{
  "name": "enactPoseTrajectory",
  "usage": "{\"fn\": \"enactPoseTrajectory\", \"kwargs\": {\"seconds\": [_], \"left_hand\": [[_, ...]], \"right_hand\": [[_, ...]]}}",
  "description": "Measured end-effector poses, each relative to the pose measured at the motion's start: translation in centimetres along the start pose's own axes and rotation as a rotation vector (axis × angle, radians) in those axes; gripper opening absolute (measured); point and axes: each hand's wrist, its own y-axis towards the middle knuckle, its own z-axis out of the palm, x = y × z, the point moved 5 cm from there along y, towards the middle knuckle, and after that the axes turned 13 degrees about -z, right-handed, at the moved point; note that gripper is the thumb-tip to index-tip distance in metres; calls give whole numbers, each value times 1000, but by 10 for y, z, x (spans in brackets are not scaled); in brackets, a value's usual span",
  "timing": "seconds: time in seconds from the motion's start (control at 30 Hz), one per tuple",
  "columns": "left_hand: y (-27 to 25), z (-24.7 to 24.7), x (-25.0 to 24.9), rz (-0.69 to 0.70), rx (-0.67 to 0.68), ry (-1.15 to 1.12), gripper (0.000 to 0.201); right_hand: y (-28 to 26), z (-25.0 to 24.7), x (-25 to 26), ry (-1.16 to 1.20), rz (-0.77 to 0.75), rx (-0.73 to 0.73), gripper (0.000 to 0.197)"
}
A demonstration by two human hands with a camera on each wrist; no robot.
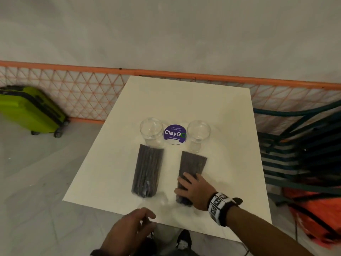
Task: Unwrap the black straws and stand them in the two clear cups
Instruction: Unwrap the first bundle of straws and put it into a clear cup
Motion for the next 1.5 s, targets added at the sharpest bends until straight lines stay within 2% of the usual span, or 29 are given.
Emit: {"fn": "enactPoseTrajectory", "kwargs": {"seconds": [0.03, 0.13, 0.27, 0.33, 0.4, 0.47, 0.53, 0.63, 0.7, 0.83, 0.93, 1.03, 1.07, 1.13, 1.2, 1.23, 1.3, 1.33, 1.4, 1.5], "left_hand": [[2, 2, -5, -20, -18, 9, 17], [11, -2, -25, 138, -62, 4, 29], [29, -17, -52, 223, -112, -40, 67], [42, -23, -68, 260, -83, -78, 80], [50, -29, -86, 268, -6, -165, 83], [50, -33, -101, 325, 40, -229, 79], [48, -37, -115, 431, -4, -162, 73], [44, -46, -134, 570, -55, -150, 38], [46, -51, -142, 605, -79, -175, 28], [52, -66, -153, 615, -129, -166, 11], [54, -79, -160, 616, -176, -145, 14], [56, -88, -168, 607, -183, -140, 16], [58, -88, -170, 600, -162, -149, 16], [61, -88, -177, 576, -102, -185, 19], [59, -88, -184, 561, -80, -210, 22], [57, -90, -189, 566, -85, -214, 22], [53, -94, -198, 597, -123, -218, 23], [52, -99, -202, 613, -152, -218, 25], [52, -106, -207, 634, -192, -217, 31], [53, -104, -212, 647, -142, -240, 34]], "right_hand": [[0, -4, -2, 50, 11, -37, 59], [-8, -23, -10, 265, 71, -270, 62], [-33, -49, -23, 649, 202, -592, 62], [-42, -56, -27, 798, 274, -719, 61], [-49, -59, -28, 884, 338, -794, 60], [-52, -57, -25, 927, 386, -816, 58], [-54, -54, -23, 965, 433, -819, 52], [-56, -53, -21, 1046, 506, -839, 54], [-58, -56, -21, 1081, 539, -895, 57], [-60, -60, -18, 1084, 597, -977, 43], [-65, -67, -11, 1053, 670, -1060, 58], [-64, -76, 3, 1088, 612, -1123, 77], [-62, -78, 7, 1089, 604, -1114, 83], [-59, -79, 11, 1033, 710, -1057, 92], [-62, -80, 6, 931, 845, -1012, 88], [-65, -81, 2, 897, 857, -1020, 81], [-76, -82, -7, 908, 795, -1076, 69], [-83, -80, -12, 938, 747, -1092, 69], [-98, -80, -20, 970, 683, -1079, 78], [-111, -81, -26, 971, 653, -1065, 88]]}}
